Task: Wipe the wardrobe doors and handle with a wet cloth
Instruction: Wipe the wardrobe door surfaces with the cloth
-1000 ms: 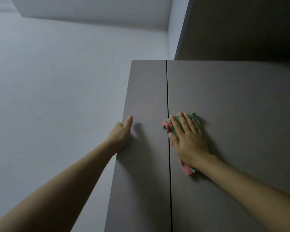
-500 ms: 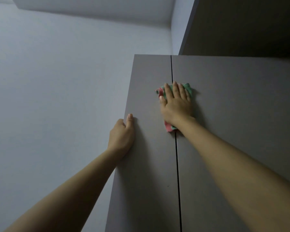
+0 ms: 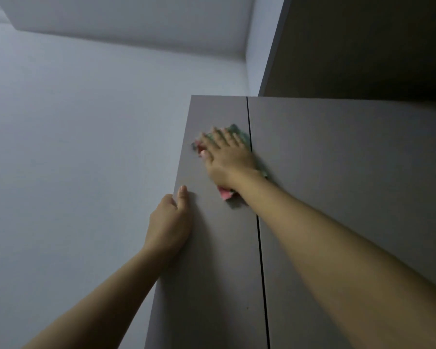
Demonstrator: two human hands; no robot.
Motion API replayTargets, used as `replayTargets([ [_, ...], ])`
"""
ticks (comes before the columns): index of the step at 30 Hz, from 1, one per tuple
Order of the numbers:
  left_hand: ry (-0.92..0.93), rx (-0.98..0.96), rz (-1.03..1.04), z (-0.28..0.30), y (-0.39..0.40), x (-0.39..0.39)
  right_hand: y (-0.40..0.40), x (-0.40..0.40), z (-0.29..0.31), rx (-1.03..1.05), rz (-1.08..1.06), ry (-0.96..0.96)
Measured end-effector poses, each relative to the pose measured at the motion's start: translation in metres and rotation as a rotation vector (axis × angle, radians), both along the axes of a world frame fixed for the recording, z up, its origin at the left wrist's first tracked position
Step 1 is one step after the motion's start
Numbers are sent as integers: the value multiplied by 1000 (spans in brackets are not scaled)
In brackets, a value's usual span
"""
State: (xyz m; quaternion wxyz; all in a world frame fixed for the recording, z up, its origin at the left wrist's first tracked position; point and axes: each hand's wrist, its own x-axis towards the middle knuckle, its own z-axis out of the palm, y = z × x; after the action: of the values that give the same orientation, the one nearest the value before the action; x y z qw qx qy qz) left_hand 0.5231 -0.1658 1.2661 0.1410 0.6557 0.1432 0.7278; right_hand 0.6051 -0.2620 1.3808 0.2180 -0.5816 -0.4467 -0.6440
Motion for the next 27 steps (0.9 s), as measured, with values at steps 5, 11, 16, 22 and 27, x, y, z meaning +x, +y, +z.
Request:
replayTargets([
  [5, -15, 25, 4, -1, 2, 2, -20, 32, 1, -65, -22, -104],
  [11, -20, 26, -2, -2, 2, 1, -8, 12, 13, 131, -1, 106],
  [16, -12, 10, -29, -2, -1, 1, -18, 25, -34, -187, 1, -243],
  [22, -18, -9, -32, -7, -5, -1, -42, 60, 17, 231, -39, 269],
  [27, 8, -24, -14, -6, -6, -3, -22, 37, -70, -95, 29, -184],
])
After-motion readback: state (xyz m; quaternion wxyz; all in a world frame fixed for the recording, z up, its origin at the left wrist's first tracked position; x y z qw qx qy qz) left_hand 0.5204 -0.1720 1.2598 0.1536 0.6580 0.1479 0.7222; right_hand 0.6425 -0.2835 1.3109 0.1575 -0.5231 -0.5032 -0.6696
